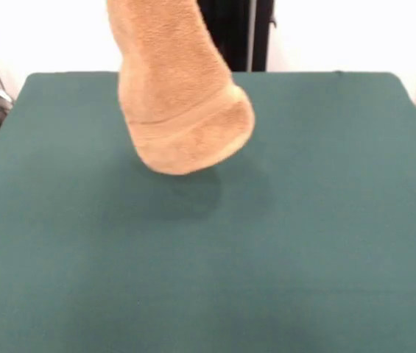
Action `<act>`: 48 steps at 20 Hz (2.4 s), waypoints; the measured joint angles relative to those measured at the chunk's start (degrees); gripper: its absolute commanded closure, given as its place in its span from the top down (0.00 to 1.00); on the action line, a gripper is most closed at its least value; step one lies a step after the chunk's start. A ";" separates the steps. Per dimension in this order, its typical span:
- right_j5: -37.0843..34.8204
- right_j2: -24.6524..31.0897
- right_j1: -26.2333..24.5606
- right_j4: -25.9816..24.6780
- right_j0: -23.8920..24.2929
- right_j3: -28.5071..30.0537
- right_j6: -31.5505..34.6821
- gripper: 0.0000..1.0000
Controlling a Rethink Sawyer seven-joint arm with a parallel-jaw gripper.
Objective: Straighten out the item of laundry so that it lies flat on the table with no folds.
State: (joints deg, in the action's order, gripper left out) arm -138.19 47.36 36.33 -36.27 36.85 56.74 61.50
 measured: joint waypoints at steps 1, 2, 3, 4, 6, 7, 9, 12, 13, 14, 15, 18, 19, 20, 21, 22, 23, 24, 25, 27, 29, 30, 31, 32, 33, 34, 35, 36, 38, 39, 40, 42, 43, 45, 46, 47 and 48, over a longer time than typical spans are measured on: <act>0.00 0.01 -0.09 0.34 -0.02 -0.04 0.00 0.00; 0.00 0.02 -0.17 0.68 -0.04 -0.08 0.00 0.00; 0.01 0.02 -0.30 1.19 -0.10 -0.17 0.00 0.00; 0.00 0.03 -0.43 1.72 -0.17 -0.28 0.00 0.00; 0.00 0.04 -0.69 2.55 -0.31 -0.51 0.00 0.00; 0.00 0.04 -0.98 3.23 -0.44 -0.70 0.00 0.00; 0.23 0.04 -1.56 4.63 -0.58 -0.78 0.00 0.00; 1.96 0.05 -2.49 7.75 -0.73 -0.85 0.00 0.00; 2.74 0.08 -2.87 8.78 -0.76 -0.86 0.00 0.00; 3.93 0.11 -3.34 10.18 -0.79 -0.87 0.00 0.00; 4.99 0.14 -3.74 11.30 -0.81 -0.88 0.00 0.00; 9.38 0.14 -5.15 14.48 -1.06 -0.98 0.00 0.00; 11.00 0.15 -5.75 15.40 -1.23 -1.13 0.00 0.00; 13.22 0.16 -6.57 16.46 -1.51 -1.34 0.00 0.00; 14.13 0.16 -6.91 16.86 -1.65 -1.43 0.00 0.00; 15.26 0.16 -7.37 17.38 -1.84 -1.53 0.00 0.00; 16.87 0.18 -8.23 18.13 -2.16 -1.71 0.00 0.00; 18.48 0.21 -9.09 18.89 -2.49 -1.88 0.00 0.00; 19.58 0.23 -9.80 19.57 -2.68 -1.91 0.00 0.00; 21.37 0.26 -11.02 20.68 -2.97 -1.94 0.00 0.00; 22.32 0.25 -11.84 21.37 -3.10 -1.93 0.00 0.00; 22.67 0.25 -12.18 21.66 -3.15 -1.93 0.00 0.00; 23.16 0.25 -12.67 22.05 -3.20 -1.92 0.00 0.00; 23.58 0.25 -13.14 22.37 -3.22 -1.93 0.00 0.00; 24.01 0.25 -13.61 22.68 -3.24 -1.93 0.00 0.00; 24.19 0.25 -13.93 22.79 -3.24 -1.93 0.00 0.00; 24.24 0.25 -14.09 22.84 -3.23 -1.93 0.00 0.00; 24.27 0.25 -14.23 22.84 -3.23 -1.94 0.00 0.00; 24.26 0.24 -14.37 22.84 -3.21 -1.78 0.00 0.00; 24.25 0.25 -14.37 22.84 -3.19 -1.62 0.00 0.00; 24.28 0.25 -14.29 22.84 -3.15 -1.48 0.00 0.00; 24.27 0.25 -13.76 22.84 -2.87 -0.76 0.00 0.00; 24.29 0.26 -13.34 22.84 -2.62 -0.19 0.00 0.00; 24.68 0.24 -12.20 22.82 -1.85 1.32 0.00 0.00; 25.00 0.24 -11.50 22.82 -1.39 2.17 0.00 0.00; 25.35 0.25 -10.91 22.84 -0.99 2.85 0.00 0.00; 25.92 0.25 -10.13 22.84 -0.43 3.77 0.00 0.00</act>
State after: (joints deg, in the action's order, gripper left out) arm -112.27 47.61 26.20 -13.43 36.42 60.51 61.50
